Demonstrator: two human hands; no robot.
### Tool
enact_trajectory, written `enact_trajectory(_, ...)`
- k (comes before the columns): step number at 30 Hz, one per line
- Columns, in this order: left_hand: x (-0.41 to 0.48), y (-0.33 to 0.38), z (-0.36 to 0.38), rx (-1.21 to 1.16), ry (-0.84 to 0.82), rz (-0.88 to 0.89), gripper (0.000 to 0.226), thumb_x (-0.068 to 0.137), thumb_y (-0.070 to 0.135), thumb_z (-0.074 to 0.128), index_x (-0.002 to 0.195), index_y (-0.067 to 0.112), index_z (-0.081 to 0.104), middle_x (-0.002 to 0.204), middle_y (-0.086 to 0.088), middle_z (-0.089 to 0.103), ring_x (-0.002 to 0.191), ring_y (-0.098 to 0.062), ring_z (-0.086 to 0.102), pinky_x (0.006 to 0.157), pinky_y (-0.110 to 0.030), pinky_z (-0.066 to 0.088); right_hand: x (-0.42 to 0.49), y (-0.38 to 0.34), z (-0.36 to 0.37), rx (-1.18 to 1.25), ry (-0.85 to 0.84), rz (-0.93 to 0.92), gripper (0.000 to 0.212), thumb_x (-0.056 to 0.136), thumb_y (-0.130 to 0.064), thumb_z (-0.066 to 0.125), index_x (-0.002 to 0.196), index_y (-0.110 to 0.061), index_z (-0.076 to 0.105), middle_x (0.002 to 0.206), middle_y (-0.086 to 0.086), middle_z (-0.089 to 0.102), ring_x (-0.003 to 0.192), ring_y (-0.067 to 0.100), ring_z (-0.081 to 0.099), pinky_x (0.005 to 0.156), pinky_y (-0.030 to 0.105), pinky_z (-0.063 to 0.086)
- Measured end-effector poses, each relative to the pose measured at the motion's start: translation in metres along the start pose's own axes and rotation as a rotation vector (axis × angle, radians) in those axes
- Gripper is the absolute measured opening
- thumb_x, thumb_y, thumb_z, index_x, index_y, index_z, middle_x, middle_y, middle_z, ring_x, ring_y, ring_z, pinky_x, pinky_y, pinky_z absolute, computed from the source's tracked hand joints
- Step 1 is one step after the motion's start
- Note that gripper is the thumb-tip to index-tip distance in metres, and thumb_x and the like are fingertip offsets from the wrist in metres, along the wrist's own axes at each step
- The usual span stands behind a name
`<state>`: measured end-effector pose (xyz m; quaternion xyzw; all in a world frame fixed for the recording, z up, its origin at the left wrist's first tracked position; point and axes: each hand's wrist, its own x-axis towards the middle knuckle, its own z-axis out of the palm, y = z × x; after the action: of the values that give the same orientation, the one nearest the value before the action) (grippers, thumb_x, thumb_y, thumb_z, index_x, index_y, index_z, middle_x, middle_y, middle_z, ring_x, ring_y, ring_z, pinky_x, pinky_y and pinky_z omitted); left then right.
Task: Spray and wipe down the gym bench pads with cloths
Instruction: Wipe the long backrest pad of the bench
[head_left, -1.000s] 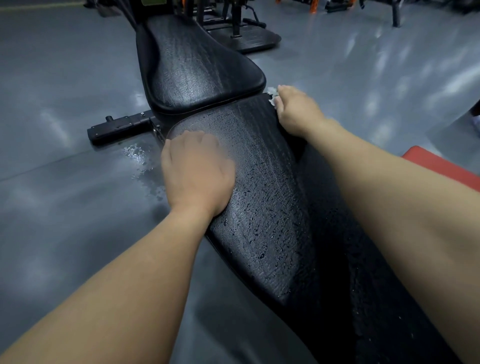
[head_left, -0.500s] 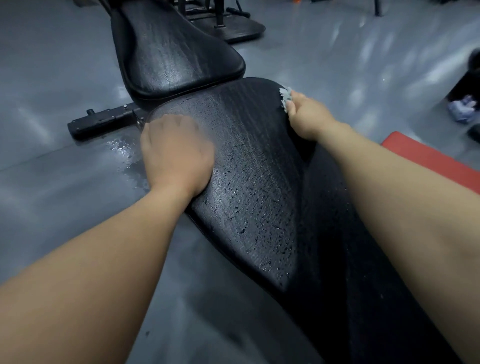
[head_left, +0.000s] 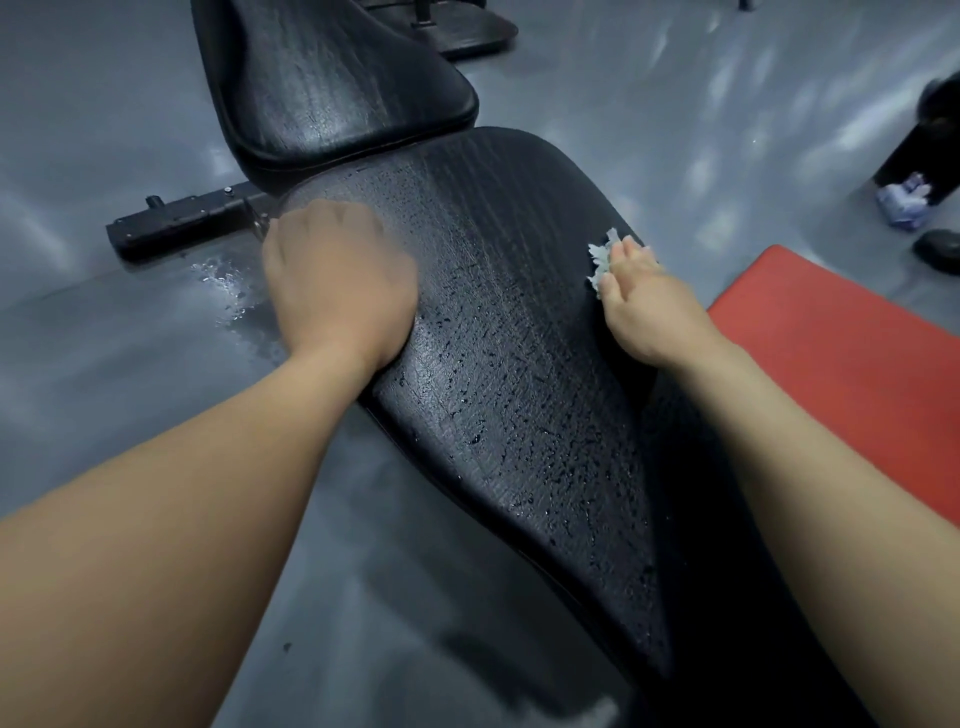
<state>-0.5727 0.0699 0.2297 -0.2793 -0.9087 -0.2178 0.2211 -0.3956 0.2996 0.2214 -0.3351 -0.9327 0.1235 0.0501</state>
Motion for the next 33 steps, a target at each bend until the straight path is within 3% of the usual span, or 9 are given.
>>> enact_trajectory(10,0.002,-0.002,0.002,0.012,0.001,0.000,0.041,0.087,0.046,0.042,0.115,0.022,0.059,0.125,-0.009,0.054,0.124,-0.034,0.043,0.117,-0.051,0.026,0.071,-0.042,-0.010,0.044,0.037,-0.069,0.060,0.111,-0.033,0.025,0.162,-0.007,0.008,0.169,0.016,0.007,0.157,0.032,0.004,0.126,0.043,0.003)
enact_trajectory(18,-0.001,-0.002,0.001,-0.006,0.001,-0.005,0.041,0.088,0.046,0.043,0.119,0.024,0.058,0.127,-0.010,0.054,0.125,-0.035,0.042,0.116,-0.051,0.026,-0.018,-0.099,0.007,-0.004,-0.098,-0.602,0.064,0.107,-0.041,0.028,0.163,-0.013,0.014,0.170,0.010,0.009,0.157,0.025,0.004,0.126,0.041,0.002)
enact_trajectory(21,-0.001,-0.002,0.001,-0.013,-0.001,-0.013,0.040,0.088,0.045,0.044,0.118,0.024,0.059,0.126,-0.009,0.054,0.124,-0.034,0.043,0.117,-0.050,0.026,-0.011,-0.091,-0.010,-0.120,-0.068,-0.621,0.066,0.097,-0.040,0.027,0.158,-0.018,0.033,0.168,0.005,0.024,0.153,0.029,0.021,0.125,0.047,0.015)
enact_trajectory(23,-0.001,-0.002,0.001,-0.014,0.003,-0.014,0.039,0.088,0.045,0.044,0.118,0.024,0.059,0.126,-0.009,0.054,0.124,-0.034,0.043,0.118,-0.049,0.025,-0.009,-0.090,-0.011,-0.156,-0.027,-0.670,0.057,0.096,-0.037,0.034,0.147,-0.016,0.049,0.158,0.008,0.040,0.137,0.036,0.037,0.114,0.052,0.032)
enact_trajectory(25,-0.001,-0.002,0.001,-0.019,0.007,-0.013,0.039,0.088,0.045,0.044,0.118,0.024,0.059,0.126,-0.008,0.054,0.125,-0.033,0.042,0.118,-0.048,0.024,-0.003,-0.083,-0.003,-0.119,0.004,-0.768,0.051,0.099,-0.033,0.038,0.141,-0.010,0.055,0.150,0.011,0.049,0.124,0.039,0.048,0.108,0.048,0.040)
enact_trajectory(27,0.000,-0.003,0.001,-0.030,0.004,-0.012,0.040,0.088,0.045,0.043,0.118,0.024,0.059,0.126,-0.007,0.054,0.125,-0.033,0.043,0.118,-0.048,0.024,0.012,-0.073,-0.003,-0.069,0.028,-0.730,0.051,0.100,-0.021,0.040,0.150,-0.013,0.049,0.154,0.009,0.049,0.125,0.036,0.052,0.112,0.039,0.036)
enact_trajectory(29,-0.001,-0.004,0.002,-0.031,0.004,-0.007,0.040,0.088,0.045,0.043,0.118,0.024,0.059,0.125,-0.007,0.054,0.124,-0.033,0.043,0.118,-0.048,0.024,0.032,-0.062,-0.011,-0.059,0.070,-0.538,0.059,0.100,-0.007,0.043,0.157,-0.020,0.037,0.160,0.006,0.041,0.135,0.034,0.047,0.119,0.035,0.030)
enact_trajectory(31,0.000,-0.004,0.003,-0.029,0.011,-0.003,0.039,0.087,0.044,0.042,0.117,0.024,0.060,0.124,-0.007,0.055,0.122,-0.033,0.044,0.118,-0.048,0.025,0.051,-0.055,-0.016,-0.033,0.105,-0.362,0.063,0.096,0.002,0.045,0.156,-0.016,0.038,0.161,0.010,0.039,0.141,0.036,0.043,0.120,0.040,0.032)
enact_trajectory(33,0.000,-0.006,0.004,-0.032,0.019,-0.008,0.038,0.087,0.043,0.043,0.115,0.025,0.061,0.123,-0.006,0.055,0.122,-0.032,0.045,0.117,-0.049,0.026,0.057,-0.060,-0.013,0.019,0.135,-0.272,0.058,0.097,0.005,0.043,0.153,-0.009,0.042,0.158,0.012,0.041,0.144,0.034,0.039,0.120,0.036,0.028)
